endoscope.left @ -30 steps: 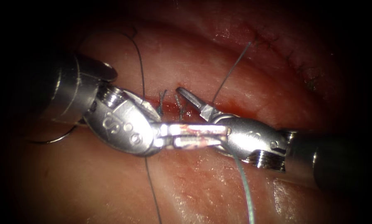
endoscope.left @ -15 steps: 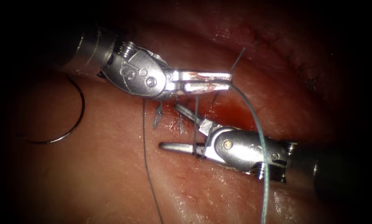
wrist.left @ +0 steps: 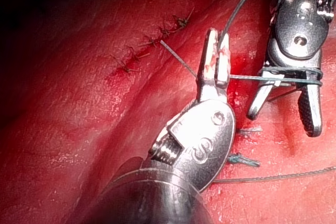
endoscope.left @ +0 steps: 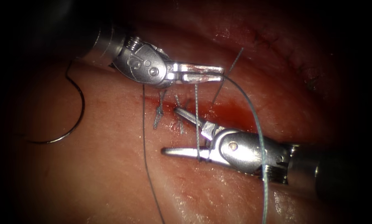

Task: Wound Closure

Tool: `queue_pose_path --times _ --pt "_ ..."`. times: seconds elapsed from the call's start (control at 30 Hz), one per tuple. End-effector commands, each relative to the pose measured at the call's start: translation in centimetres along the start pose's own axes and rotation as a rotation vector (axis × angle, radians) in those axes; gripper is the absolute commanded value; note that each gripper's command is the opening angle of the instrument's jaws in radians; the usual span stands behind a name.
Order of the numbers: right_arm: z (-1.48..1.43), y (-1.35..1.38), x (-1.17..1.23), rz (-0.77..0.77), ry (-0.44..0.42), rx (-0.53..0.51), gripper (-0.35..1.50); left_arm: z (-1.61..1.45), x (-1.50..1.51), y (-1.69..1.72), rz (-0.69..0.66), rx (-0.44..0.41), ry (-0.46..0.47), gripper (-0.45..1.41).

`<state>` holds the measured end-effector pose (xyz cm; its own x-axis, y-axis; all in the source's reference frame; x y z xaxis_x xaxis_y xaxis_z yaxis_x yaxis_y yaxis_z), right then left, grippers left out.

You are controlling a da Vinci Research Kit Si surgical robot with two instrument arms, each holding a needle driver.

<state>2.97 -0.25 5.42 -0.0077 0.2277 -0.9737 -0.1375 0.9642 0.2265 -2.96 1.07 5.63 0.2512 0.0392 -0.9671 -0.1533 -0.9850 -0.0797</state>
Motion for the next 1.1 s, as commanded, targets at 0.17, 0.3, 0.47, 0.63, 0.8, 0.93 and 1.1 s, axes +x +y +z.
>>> queue_pose_path --times 0.17,0.3,0.47,0.63,0.8,0.93,1.1 --pt "0.04 -0.01 -0.07 0.011 0.049 -0.015 0.74 0.01 -0.21 0.03 0.017 -0.03 0.008 -0.45" --pt "-0.01 0.0 -0.06 0.038 0.099 -0.027 0.74 -0.04 -0.31 0.01 0.024 -0.047 0.007 -0.45" --pt "-0.15 0.02 -0.07 0.083 0.171 -0.052 0.73 -0.14 -0.43 0.06 0.05 -0.071 0.021 -0.45" --pt "-0.28 0.07 -0.12 0.106 0.165 -0.112 0.71 -0.23 -0.45 0.14 0.075 -0.072 0.049 -0.45" --pt "-0.36 0.11 -0.2 0.207 0.2 -0.135 0.71 -0.28 -0.47 0.23 0.089 -0.068 0.079 -0.45" --pt "-0.32 0.08 -0.19 0.251 0.231 -0.131 0.71 -0.27 -0.51 0.27 0.098 -0.058 0.108 -0.45" --pt "-0.28 0.06 -0.18 0.279 0.255 -0.13 0.71 -0.27 -0.5 0.28 0.105 -0.064 0.131 -0.45"
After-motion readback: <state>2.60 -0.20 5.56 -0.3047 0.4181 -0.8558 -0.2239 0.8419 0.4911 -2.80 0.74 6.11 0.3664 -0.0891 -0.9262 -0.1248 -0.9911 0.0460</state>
